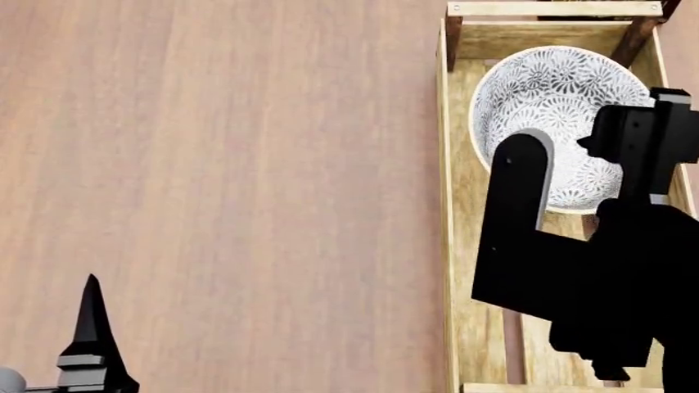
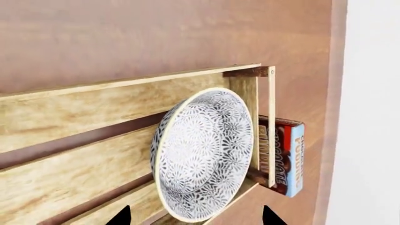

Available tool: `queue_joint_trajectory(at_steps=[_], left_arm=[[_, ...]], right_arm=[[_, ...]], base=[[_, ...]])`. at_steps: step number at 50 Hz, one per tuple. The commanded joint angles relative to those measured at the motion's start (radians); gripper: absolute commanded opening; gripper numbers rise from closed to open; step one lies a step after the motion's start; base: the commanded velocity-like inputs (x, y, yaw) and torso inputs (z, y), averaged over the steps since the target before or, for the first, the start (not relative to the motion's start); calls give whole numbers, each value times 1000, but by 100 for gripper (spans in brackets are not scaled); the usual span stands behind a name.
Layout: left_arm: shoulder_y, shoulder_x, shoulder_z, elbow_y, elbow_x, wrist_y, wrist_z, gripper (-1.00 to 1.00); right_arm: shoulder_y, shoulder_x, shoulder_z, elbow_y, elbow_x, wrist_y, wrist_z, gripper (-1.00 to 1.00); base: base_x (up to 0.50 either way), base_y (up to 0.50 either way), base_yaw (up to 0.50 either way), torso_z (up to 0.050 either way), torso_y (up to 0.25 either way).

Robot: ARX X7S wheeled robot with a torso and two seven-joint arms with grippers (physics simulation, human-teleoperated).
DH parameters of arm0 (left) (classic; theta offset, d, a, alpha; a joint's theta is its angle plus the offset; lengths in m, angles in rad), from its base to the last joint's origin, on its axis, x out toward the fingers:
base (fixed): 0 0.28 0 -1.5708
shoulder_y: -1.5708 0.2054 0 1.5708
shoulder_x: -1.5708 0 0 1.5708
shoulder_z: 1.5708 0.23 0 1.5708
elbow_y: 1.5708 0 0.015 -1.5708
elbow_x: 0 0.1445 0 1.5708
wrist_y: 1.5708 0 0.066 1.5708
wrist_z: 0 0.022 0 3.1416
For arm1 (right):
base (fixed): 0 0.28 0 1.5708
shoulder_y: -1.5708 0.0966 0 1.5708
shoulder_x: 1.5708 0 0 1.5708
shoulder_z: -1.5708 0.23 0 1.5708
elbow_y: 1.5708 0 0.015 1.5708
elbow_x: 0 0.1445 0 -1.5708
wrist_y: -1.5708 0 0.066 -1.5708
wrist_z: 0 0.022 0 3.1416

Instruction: Pick up the bowl on the left and put it in the tray.

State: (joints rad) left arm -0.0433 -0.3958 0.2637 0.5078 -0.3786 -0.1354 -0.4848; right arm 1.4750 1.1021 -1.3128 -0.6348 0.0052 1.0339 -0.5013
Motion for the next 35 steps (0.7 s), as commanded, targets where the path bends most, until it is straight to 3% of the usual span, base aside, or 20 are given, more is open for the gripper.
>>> queue_joint_trajectory(at_steps=[1,4,7,8,12,16,19,25,29,35], left_arm=[[-2,13,-13,-3,13,-7,38,100],[-1,12,-13,-6,12,-4,39,100],[3,10,-16,-14,9,0,40,100],[13,7,-17,-6,4,2,42,100],[22,4,-20,-8,2,9,43,100],[22,4,-17,-16,0,11,46,100],[26,1,-9,-23,2,25,60,100],[39,1,-1,-48,8,60,81,100],[53,7,10,-94,25,111,105,100],[80,19,16,-183,28,236,167,100]], right_arm=[[-6,103,138,-228,85,42,0,100],[-50,161,202,-298,147,29,87,100],[-152,269,229,-398,217,-25,273,100],[-191,333,233,-411,311,-100,411,100],[-310,466,102,-412,314,-302,650,100],[-421,468,-8,-412,249,-365,833,100],[-580,467,-166,-391,158,-489,1043,100],[-726,359,-303,-268,37,-634,1166,100],[-802,204,-365,-66,13,-759,1194,100],[-881,61,-388,169,-27,-1076,1327,100]], base=[[0,0,0,0,0],[0,0,0,0,0],[0,0,0,0,-3],[0,0,0,0,0],[0,0,0,0,0],[0,0,0,0,0],[0,0,0,0,0],[0,0,0,0,0],[0,0,0,0,0],[0,0,0,0,0]])
